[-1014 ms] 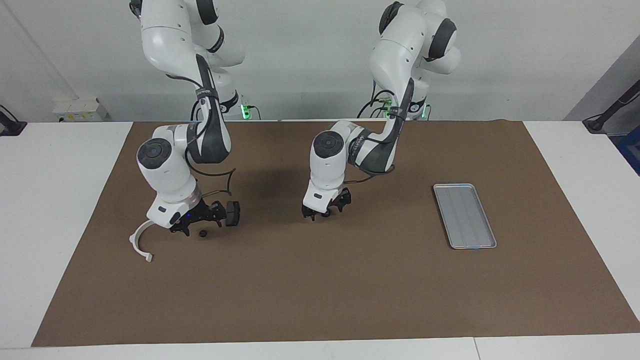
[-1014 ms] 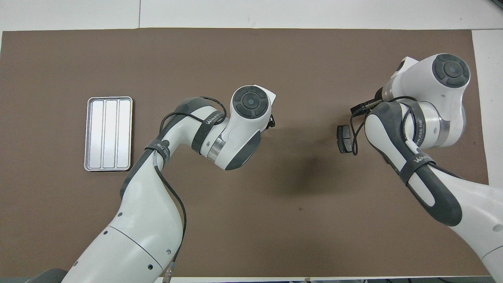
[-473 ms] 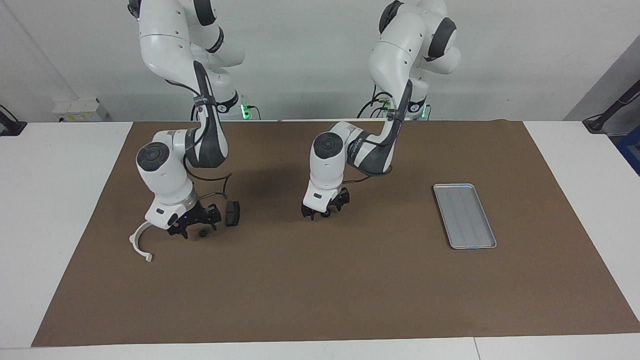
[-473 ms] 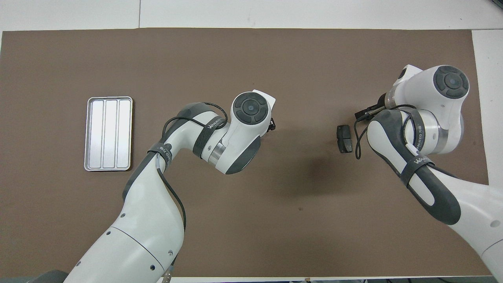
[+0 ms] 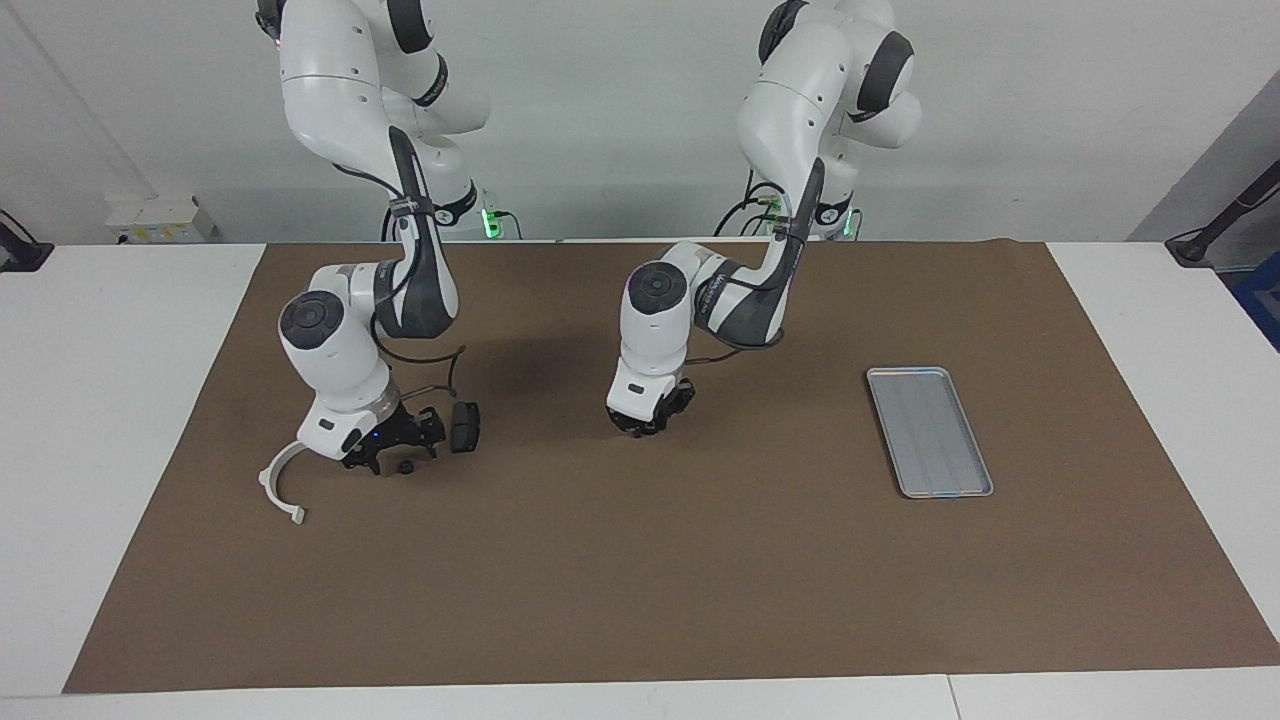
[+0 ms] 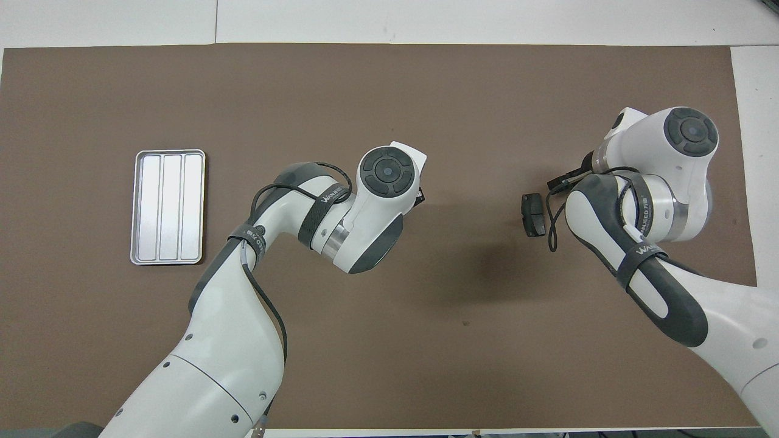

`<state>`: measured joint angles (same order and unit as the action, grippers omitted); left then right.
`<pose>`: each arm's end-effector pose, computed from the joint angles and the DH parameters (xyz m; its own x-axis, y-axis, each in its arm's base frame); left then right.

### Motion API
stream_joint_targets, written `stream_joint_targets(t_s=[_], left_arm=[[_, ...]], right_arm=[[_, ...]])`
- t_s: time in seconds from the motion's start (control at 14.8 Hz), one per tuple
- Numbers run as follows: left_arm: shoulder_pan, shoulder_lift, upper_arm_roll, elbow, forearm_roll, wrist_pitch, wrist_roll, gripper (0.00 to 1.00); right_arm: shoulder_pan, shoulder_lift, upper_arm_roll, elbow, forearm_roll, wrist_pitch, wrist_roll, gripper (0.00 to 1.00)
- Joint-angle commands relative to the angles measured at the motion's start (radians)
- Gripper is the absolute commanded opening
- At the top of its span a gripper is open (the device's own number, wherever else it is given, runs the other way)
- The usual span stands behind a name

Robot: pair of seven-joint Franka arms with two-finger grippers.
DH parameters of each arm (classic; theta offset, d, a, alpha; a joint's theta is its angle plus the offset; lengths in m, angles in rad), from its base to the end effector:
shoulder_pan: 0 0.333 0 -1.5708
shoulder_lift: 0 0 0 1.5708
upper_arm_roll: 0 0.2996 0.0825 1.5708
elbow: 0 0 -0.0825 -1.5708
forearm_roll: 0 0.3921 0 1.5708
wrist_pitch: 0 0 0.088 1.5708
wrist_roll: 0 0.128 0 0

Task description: Pick bearing gear from pile to tray

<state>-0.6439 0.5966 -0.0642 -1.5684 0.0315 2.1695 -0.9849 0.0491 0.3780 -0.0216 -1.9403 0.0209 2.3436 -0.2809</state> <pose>0.5333 -0.4478 0.2564 0.9637 0.2670 -0.0050 0.2670 -0.9636 0.0104 0.6219 0.0180 0.2493 0.9563 0.2912 0.0264 0.2913 -0.9566 0.0000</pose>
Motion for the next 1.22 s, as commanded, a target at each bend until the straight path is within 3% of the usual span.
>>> stream_joint_targets(t_s=[0.0, 0.07, 0.2, 0.27, 0.47, 0.74, 0.95, 1.15], left_arm=[[-0.011, -0.034, 0.014, -0.045, -0.012, -0.003, -0.024, 0.00], [-0.008, -0.035, 0.014, -0.029, -0.012, -0.032, -0.023, 0.00], [0.007, -0.104, 0.014, -0.035, -0.013, -0.080, -0.024, 0.00], [0.022, -0.136, 0.015, -0.051, -0.013, -0.109, -0.020, 0.00], [0.096, -0.254, 0.014, -0.125, -0.012, -0.155, 0.049, 0.00], [0.228, -0.489, 0.012, -0.378, -0.013, -0.160, 0.285, 0.00], [0.349, -0.537, 0.014, -0.450, -0.013, -0.169, 0.532, 0.00], [0.495, -0.547, 0.014, -0.476, -0.013, -0.169, 0.772, 0.00]], right_arm=[[-0.011, 0.004, 0.009, -0.014, 0.013, 0.026, -0.024, 0.75], [-0.009, 0.004, 0.008, -0.014, 0.013, 0.026, -0.024, 0.62], [-0.009, 0.004, 0.009, -0.014, 0.013, 0.025, -0.020, 0.12], [-0.009, 0.002, 0.009, -0.009, 0.014, 0.023, -0.009, 0.00], [0.005, -0.065, 0.009, 0.053, 0.014, -0.111, 0.025, 0.00], [0.038, -0.097, 0.012, 0.364, 0.013, -0.467, 0.139, 0.00], [0.138, -0.082, 0.012, 0.515, 0.014, -0.575, 0.360, 0.00], [0.323, -0.077, 0.012, 0.523, -0.001, -0.569, 0.627, 0.00]])
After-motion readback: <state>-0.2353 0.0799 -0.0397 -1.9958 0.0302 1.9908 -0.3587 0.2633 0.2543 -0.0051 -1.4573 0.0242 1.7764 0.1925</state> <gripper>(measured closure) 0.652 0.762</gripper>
